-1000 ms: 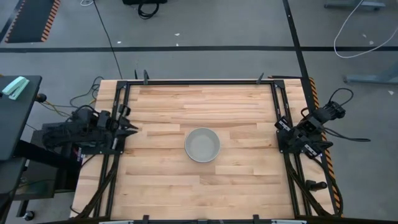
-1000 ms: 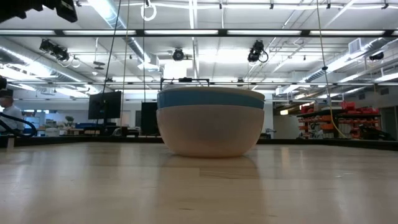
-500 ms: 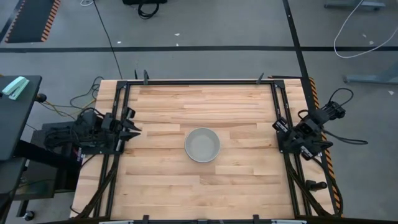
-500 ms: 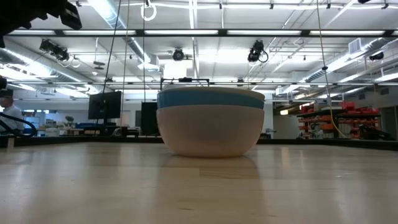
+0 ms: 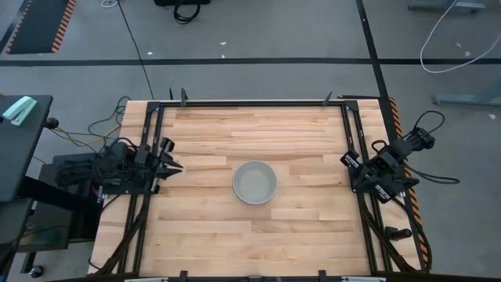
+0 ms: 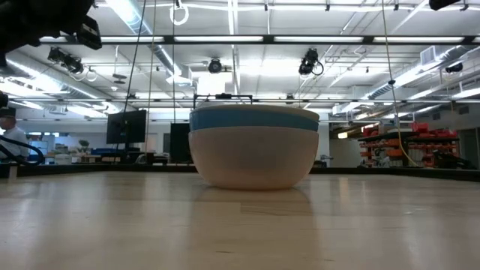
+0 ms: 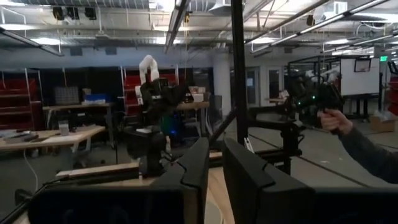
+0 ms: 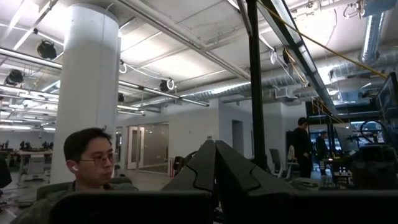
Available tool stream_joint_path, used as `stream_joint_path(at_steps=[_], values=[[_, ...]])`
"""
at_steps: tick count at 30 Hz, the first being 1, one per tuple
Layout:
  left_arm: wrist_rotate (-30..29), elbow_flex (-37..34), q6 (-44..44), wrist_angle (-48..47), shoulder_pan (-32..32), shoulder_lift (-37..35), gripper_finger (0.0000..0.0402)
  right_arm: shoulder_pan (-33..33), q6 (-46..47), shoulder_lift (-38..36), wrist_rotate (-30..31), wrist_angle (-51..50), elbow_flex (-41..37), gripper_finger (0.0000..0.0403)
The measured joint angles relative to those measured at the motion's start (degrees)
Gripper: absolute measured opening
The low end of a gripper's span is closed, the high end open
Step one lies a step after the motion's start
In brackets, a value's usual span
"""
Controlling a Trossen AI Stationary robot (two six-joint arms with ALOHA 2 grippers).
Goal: Nest bowls inside each other
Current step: Return to home position
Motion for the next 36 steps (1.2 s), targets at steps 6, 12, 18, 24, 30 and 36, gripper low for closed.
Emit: stream_joint_path(at_steps=[6,12,18,24,30,36], values=[[0.01,-3.87,-1.27,8.75,0.0,0.01,0.006,0.0,0.1,0.0,0.0,-0.03,-0.01,0.0018],[-0.09,-3.87,-1.24,6.93,0.0,0.01,0.0063,0.0,0.09,0.6,0.0,-1.4,-0.01,0.0018],[-0.34,-6.23,-1.28,8.05,0.0,0.01,0.0055,0.0,0.13,2.42,0.79,-1.28,-0.06,0.0018],[-1.14,-6.23,-1.23,8.95,0.0,-0.01,0.0055,0.0,0.13,3.46,0.85,-2.64,-0.06,0.0018],[-1.16,-6.23,0.28,3.72,0.0,0.01,0.0063,0.0,0.11,4.97,0.85,-7.92,-0.06,0.0018],[-4.05,-6.23,0.93,-2.93,0.02,0.01,0.0059,0.0,-0.04,5.92,1.15,-11.29,-0.06,0.0018]])
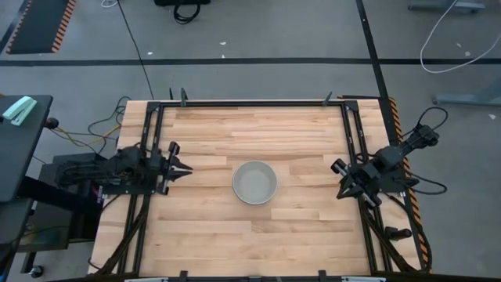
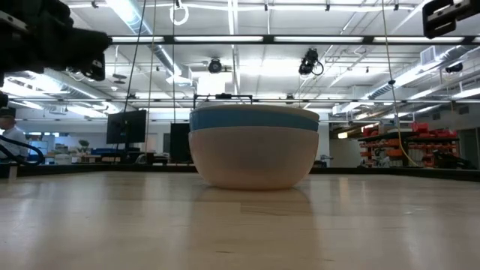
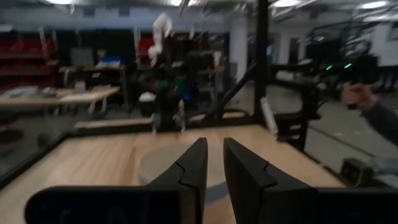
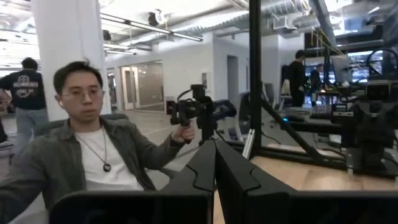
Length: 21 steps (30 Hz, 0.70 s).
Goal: Nest bowls inside each other
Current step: Return to home position
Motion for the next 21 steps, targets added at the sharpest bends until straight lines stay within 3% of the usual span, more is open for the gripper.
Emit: stream_joint_path(at_steps=[5,9,21], values=[[-2.56,0.0,0.0,-3.62,0.0,0.0,0.0053,-0.05,-0.71,0.04,3.58,3.92,-2.21,0.0018],[-2.58,0.0,0.01,-3.69,-0.02,0.0,0.0055,-0.56,-0.9,-0.2,2.29,12.09,-5.51,0.0018],[-2.8,0.0,0.83,-5.3,0.0,0.0,0.006,-0.66,-0.9,-0.41,2.28,11.64,-5.79,0.0018]])
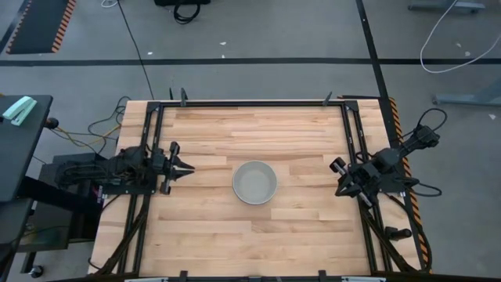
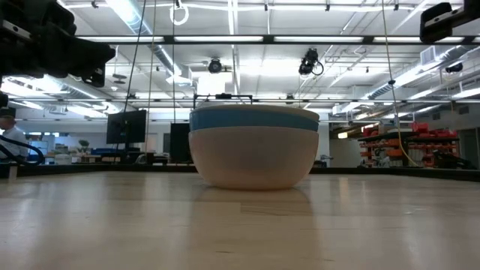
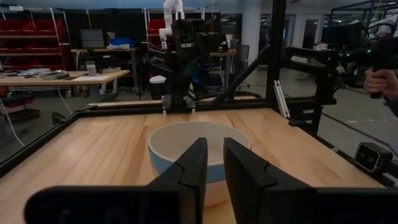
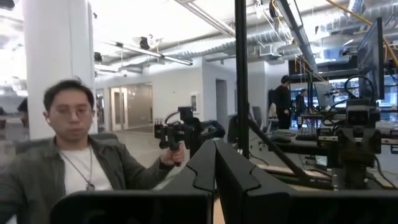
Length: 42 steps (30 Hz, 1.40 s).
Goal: Nest bowls inside each other
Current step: Return to home position
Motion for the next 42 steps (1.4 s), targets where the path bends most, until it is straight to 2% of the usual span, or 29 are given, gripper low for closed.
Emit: stream_joint_path(at_steps=[2,6,12,22,29,34,42], values=[[-0.01,0.0,0.0,-0.26,-0.01,0.0,0.0057,-0.03,-1.55,0.0,0.35,-1.51,0.0,0.0018],[-0.46,0.0,0.02,-0.61,-0.01,0.0,0.0053,-1.79,-4.17,0.01,4.95,-4.62,0.0,0.0018],[-1.47,0.0,0.46,-0.93,-0.02,0.0,0.0058,-9.71,-5.88,0.0,5.57,-4.78,0.0,0.0018],[-1.51,0.0,1.55,-1.22,-0.01,0.0,0.0059,-27.73,-4.51,0.0,-4.06,-7.18,0.0,0.0018],[-1.66,0.0,2.09,-1.33,0.0,0.0,0.0053,-37.77,-3.1,0.02,-6.32,-14.21,0.0,0.0018],[-2.69,0.0,2.16,-1.61,0.0,0.02,0.0059,-40.93,-3.63,0.02,-6.73,-16.21,0.01,0.0018],[-4.0,-0.02,4.41,-1.84,-0.02,2.38,0.0061,-42.1,-8.04,0.02,-6.7,-19.11,0.02,0.0018]])
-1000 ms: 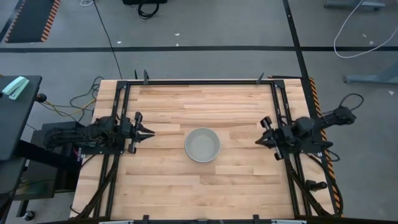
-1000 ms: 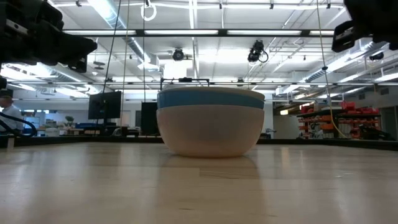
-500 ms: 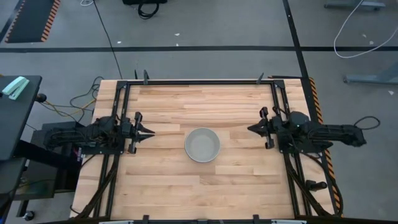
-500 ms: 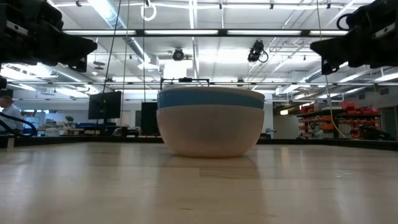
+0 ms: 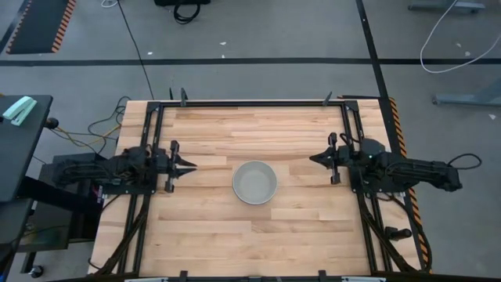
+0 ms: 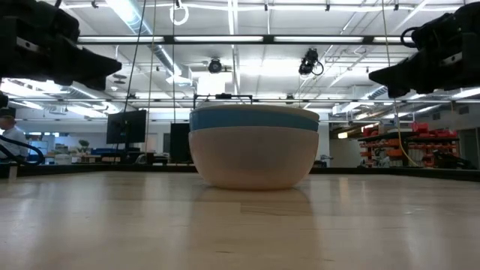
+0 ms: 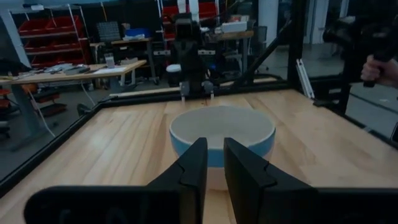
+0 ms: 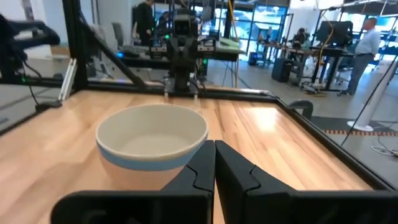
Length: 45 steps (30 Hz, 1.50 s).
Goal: Nest bowls inside each other
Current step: Return to home position
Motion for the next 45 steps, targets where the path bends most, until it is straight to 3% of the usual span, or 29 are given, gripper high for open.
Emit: stream_joint_path(at_steps=[11,45], values=[[-0.05,-0.07,0.64,0.53,0.02,4.04,0.0055,0.02,-0.54,0.42,0.42,-0.59,0.0,0.0018],[-0.05,-0.09,0.12,1.68,0.02,4.03,0.006,0.02,-0.48,0.42,0.47,-0.52,0.02,0.0018]])
